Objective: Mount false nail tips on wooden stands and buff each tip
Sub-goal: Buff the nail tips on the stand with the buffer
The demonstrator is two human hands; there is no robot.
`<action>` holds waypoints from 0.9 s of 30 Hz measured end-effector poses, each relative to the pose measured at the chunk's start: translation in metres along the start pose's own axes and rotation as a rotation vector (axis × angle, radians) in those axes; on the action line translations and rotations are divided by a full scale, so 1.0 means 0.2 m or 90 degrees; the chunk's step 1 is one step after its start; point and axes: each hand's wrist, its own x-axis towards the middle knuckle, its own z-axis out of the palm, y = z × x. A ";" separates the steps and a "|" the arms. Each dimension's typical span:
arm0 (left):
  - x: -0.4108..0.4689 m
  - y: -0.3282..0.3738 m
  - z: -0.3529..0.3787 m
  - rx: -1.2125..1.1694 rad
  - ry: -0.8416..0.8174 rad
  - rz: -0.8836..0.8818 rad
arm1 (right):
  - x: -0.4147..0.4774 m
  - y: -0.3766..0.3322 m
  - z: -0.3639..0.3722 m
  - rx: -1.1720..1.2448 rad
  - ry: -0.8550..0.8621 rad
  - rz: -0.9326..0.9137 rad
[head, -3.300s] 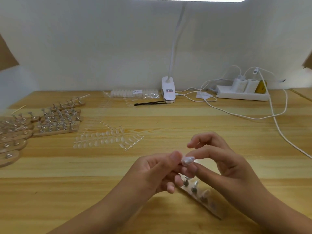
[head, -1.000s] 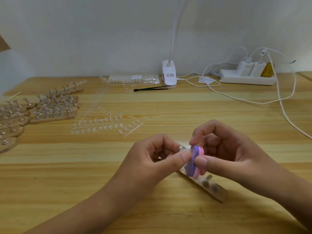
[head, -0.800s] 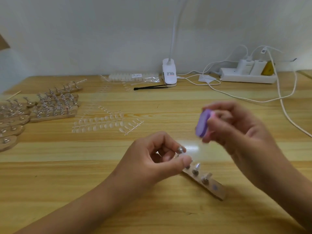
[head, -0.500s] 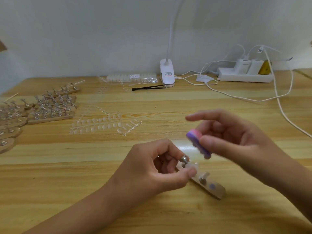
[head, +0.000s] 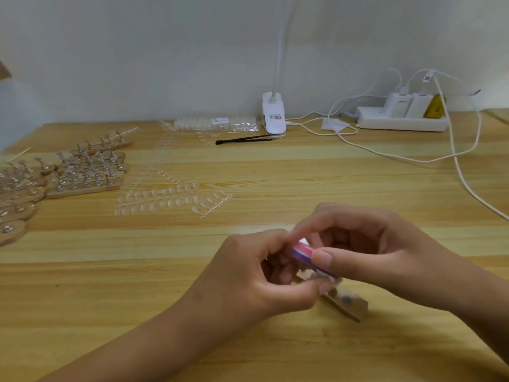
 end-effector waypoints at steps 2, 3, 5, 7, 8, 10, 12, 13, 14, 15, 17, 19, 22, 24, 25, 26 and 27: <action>0.01 -0.01 -0.03 -0.040 0.020 -0.027 | -0.01 -0.01 -0.02 -0.009 -0.001 0.016; 0.01 -0.01 -0.04 -0.055 0.028 -0.035 | -0.01 -0.02 -0.03 -0.005 0.006 0.018; 0.01 -0.01 -0.04 -0.051 0.027 -0.036 | 0.00 -0.01 -0.03 0.011 0.018 0.014; 0.01 -0.02 -0.03 -0.043 0.012 -0.036 | 0.00 0.00 -0.02 0.011 0.021 0.015; 0.01 -0.02 -0.03 -0.055 0.011 -0.040 | 0.01 0.00 -0.02 0.008 0.022 0.017; 0.03 -0.02 -0.05 -0.097 0.028 -0.059 | 0.00 -0.01 -0.03 0.000 0.027 0.019; 0.03 -0.01 -0.06 -0.121 0.045 -0.070 | 0.00 -0.02 -0.03 -0.006 0.038 0.017; 0.03 -0.02 -0.06 -0.117 0.044 -0.068 | 0.00 -0.01 -0.03 -0.003 0.040 0.018; 0.03 -0.02 -0.05 -0.106 0.036 -0.065 | 0.00 -0.01 -0.03 0.000 0.040 0.018; 0.02 -0.02 -0.04 -0.094 0.026 -0.063 | 0.01 0.00 -0.02 -0.002 0.037 0.017; 0.02 -0.02 -0.03 -0.095 0.023 -0.061 | 0.01 0.01 -0.02 -0.013 0.036 0.017; 0.04 -0.01 -0.06 -0.127 0.042 -0.066 | 0.00 0.00 -0.04 -0.020 0.038 0.014; 0.05 -0.01 -0.10 -0.146 0.090 -0.086 | -0.01 -0.01 -0.07 0.014 0.049 0.008; 0.05 -0.01 -0.11 -0.148 0.092 -0.079 | -0.01 -0.01 -0.09 0.066 0.058 -0.007; 0.05 -0.01 -0.11 -0.154 0.082 -0.069 | -0.01 0.00 -0.09 0.102 0.069 -0.021; 0.05 -0.01 -0.10 -0.159 0.070 -0.059 | -0.01 0.00 -0.09 0.137 0.087 -0.040; 0.04 -0.01 -0.10 -0.156 0.062 -0.049 | 0.00 0.01 -0.08 0.166 0.112 -0.060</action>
